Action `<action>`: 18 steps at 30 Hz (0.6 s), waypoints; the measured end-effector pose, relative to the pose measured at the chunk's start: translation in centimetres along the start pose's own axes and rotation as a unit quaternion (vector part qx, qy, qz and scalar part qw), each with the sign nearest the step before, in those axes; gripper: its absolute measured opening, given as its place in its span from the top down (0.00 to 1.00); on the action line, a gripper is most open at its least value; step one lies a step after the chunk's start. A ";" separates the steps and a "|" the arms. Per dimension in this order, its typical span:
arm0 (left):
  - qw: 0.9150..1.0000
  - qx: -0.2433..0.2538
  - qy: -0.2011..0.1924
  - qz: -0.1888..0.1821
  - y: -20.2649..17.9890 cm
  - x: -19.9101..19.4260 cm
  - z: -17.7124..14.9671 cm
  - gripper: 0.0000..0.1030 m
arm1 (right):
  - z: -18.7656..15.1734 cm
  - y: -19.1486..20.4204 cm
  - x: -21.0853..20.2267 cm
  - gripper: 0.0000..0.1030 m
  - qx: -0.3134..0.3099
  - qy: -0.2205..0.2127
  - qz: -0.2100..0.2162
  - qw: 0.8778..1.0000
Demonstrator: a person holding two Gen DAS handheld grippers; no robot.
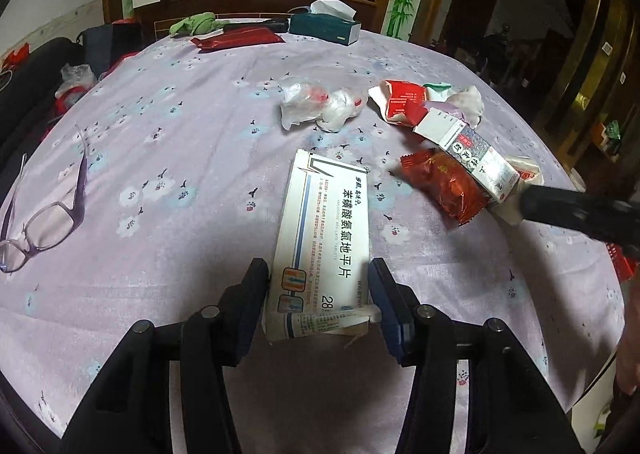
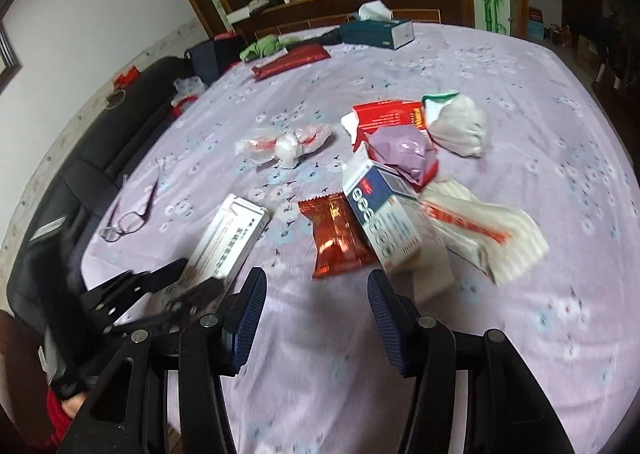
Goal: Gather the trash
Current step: 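Grasp the red-brown snack packet with the right gripper while the left gripper holds the box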
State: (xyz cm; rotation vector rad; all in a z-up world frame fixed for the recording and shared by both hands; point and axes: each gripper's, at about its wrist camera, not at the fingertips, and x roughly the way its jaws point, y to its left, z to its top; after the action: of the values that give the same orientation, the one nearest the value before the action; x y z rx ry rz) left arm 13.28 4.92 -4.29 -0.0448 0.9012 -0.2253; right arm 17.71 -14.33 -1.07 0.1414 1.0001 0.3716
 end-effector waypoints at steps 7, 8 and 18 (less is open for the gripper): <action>1.000 0.004 0.001 -0.001 0.0 0.6 0.7 0.49 | 1.6 -0.1 3.2 0.44 -0.005 0.016 -0.034 0.999; 1.000 0.005 0.003 -0.001 0.0 0.8 0.9 0.49 | 1.8 0.1 3.8 0.44 -0.010 0.017 -0.041 0.999; 1.000 0.013 0.001 0.015 -0.4 2.0 1.3 0.49 | 1.5 0.9 5.6 0.66 -0.037 0.027 -0.075 0.996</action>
State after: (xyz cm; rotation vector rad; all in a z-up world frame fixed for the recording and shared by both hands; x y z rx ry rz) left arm 15.42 4.03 -5.01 -0.0065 0.9009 -0.2098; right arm 21.48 -11.33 -4.42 -0.0112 1.0426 0.2771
